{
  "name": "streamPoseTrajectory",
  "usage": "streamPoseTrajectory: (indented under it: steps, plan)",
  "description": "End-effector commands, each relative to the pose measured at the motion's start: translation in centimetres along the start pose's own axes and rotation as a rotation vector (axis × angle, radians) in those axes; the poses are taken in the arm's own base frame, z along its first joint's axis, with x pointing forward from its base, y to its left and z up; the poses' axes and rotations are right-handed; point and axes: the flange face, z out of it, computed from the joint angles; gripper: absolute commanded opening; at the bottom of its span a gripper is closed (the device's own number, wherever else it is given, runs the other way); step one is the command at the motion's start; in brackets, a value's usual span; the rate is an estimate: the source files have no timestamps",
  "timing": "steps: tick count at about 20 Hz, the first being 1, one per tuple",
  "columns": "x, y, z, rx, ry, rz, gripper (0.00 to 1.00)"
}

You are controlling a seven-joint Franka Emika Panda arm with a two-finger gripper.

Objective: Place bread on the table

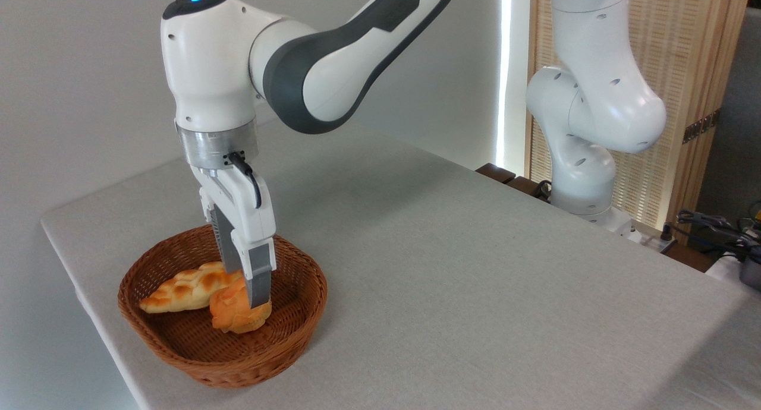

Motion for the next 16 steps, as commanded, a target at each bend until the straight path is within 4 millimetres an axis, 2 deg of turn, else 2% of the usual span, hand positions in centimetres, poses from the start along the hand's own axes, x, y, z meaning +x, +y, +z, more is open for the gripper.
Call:
streamPoseTrajectory:
  steps: [1, 4, 9, 11, 14, 15, 16]
  plan:
    - [0.3, 0.4, 1.4, 0.014, -0.007, 0.015, 1.0]
    - [1.0, 1.2, 2.0, 0.011, -0.018, 0.039, 1.0]
    - [0.6, 1.1, 2.8, 0.057, -0.076, 0.079, 0.99]
    - [0.6, 1.1, 2.8, 0.058, -0.075, 0.079, 0.85]
    - [0.7, 1.1, 2.8, 0.058, -0.073, 0.078, 0.45]
    - [0.7, 1.1, 2.8, 0.058, -0.073, 0.078, 0.37]
    - [0.6, 1.0, 2.8, 0.058, -0.073, 0.077, 0.35]
